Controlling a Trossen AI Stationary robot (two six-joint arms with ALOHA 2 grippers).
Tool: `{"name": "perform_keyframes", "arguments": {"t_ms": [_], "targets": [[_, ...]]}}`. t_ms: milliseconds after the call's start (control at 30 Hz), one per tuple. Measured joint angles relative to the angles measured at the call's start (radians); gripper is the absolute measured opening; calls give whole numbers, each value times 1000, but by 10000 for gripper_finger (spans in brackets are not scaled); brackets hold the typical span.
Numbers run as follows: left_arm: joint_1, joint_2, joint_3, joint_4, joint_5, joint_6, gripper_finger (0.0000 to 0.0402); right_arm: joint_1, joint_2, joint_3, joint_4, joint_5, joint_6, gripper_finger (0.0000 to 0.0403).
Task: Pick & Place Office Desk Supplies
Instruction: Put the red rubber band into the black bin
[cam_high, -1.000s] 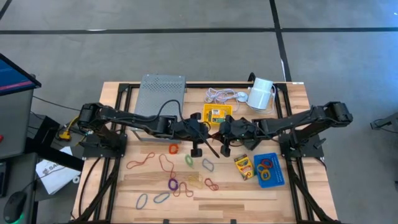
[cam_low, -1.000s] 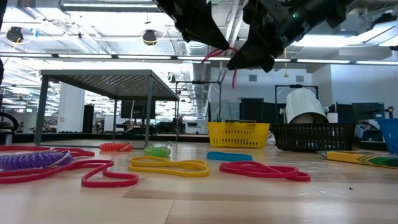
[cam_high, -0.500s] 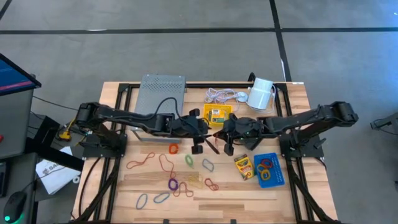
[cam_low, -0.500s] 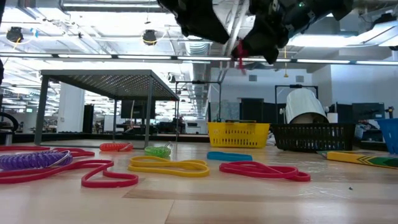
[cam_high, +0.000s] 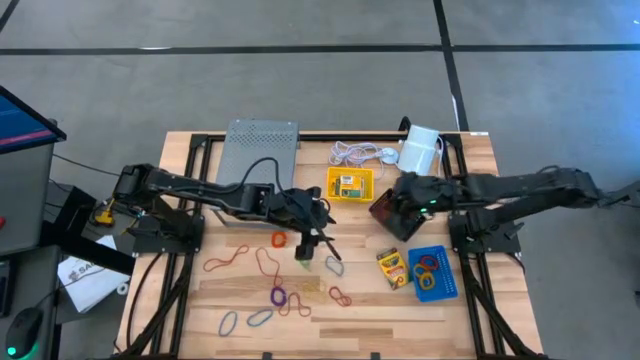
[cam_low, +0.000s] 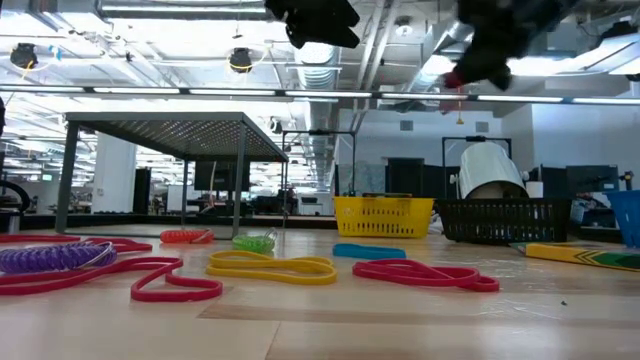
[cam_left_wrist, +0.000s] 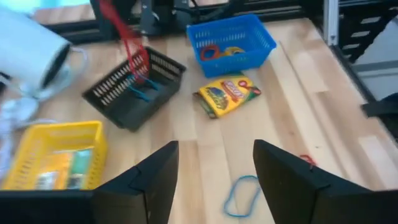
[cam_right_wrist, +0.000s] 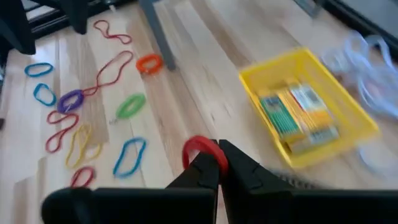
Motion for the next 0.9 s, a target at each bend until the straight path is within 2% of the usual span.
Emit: {"name": "perform_keyframes", "arguments": {"t_ms": [133,233,333,533,633,900], "targets": [[11,-9,-51,68,9,-34,190,-10,-123,0,-215,3,121,0],[29,-17,-161,292,77,-84,183,-20,-165,0,-359,4,200,0],[57,-23,-269,500,143,-131,177,-25,-162,0,-430,4,236,0],[86,-69,-377,517,141,-192,171,-37,-71,-2,-436,5,225,0],[62,-69,-379,532,148,-189,171,-59,-15,-40,-428,20,222,0],[35,-69,-380,526,146,-156,171,-106,143,-120,-261,7,213,0]]}}
